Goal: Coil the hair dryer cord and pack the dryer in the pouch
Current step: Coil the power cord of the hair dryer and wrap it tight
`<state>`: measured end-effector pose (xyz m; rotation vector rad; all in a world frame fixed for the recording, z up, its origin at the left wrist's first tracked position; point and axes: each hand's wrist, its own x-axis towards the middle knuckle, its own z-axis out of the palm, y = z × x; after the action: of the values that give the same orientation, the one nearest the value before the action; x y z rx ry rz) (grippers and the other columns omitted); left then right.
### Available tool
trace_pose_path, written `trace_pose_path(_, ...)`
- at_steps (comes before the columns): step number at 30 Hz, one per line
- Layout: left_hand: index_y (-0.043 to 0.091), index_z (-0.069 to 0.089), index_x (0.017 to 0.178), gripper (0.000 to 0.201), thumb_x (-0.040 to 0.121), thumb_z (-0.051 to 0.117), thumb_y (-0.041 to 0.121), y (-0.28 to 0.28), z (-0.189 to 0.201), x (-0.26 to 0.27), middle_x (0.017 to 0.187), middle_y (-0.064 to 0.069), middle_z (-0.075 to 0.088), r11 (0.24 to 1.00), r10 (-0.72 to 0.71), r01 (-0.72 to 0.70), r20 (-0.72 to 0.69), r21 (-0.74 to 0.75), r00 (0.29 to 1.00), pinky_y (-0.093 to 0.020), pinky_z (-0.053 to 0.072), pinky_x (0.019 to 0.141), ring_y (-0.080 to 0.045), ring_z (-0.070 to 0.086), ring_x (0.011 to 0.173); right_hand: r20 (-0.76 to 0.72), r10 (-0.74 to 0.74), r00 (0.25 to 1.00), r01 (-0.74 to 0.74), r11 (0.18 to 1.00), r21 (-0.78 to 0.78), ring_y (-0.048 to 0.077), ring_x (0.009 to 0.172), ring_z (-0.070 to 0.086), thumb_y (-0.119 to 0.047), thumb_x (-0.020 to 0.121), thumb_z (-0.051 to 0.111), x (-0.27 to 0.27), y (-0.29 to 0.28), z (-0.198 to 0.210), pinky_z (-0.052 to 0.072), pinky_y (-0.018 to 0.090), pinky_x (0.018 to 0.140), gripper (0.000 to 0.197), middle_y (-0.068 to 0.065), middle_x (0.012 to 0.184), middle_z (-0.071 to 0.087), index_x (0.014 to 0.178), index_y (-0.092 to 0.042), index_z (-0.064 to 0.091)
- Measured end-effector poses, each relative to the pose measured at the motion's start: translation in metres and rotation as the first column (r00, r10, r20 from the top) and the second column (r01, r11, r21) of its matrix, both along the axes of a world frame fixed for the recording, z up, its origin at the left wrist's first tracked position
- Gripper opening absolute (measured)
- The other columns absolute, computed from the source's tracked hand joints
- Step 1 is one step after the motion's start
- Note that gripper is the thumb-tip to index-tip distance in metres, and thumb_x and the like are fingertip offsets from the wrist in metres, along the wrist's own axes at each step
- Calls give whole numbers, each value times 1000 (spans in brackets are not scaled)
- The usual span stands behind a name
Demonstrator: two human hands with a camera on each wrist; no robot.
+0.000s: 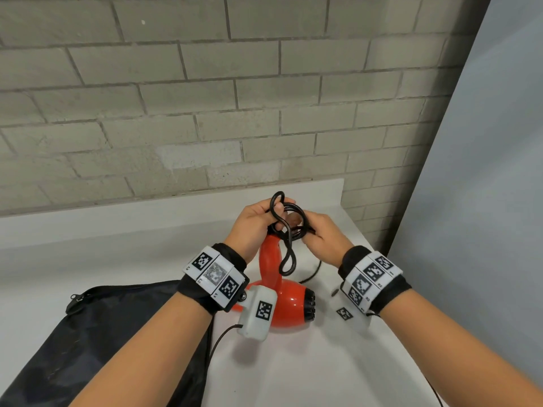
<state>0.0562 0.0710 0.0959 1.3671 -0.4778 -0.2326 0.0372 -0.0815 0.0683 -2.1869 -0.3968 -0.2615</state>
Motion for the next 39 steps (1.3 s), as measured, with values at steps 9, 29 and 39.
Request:
trace_pose_path(9,13,66,82,30,89,41,-2,-3,7,-4,49,7,43,994,-86,88,-46,65,995,-13,32,51,-5,38,45,209,-246,947,258,965,-34,18,88,62,-23,91,40,7,-26,0,51,42,82,26,-5,92,65,100,-16,64)
trace_pose_path(29,13,61,100,29,95,34,5,5,5,-2,58,6,46,990,-122,124,-27,65,992,-12,35,53,-4,38,48,48,-307,950,309,914,-263,22,88,56,9,84,36,1,-16,-37,38,25,72,50,0,107,57,120,-18,56)
trace_pose_path(39,14,64,94,26,93,40,3,-1,6,0,50,9,46,994,-68,68,-3,80,998,-13,39,50,-2,39,45,-42,123,992,-81,842,534,17,105,54,-10,77,46,-28,5,-9,47,18,88,44,16,118,58,121,-12,51)
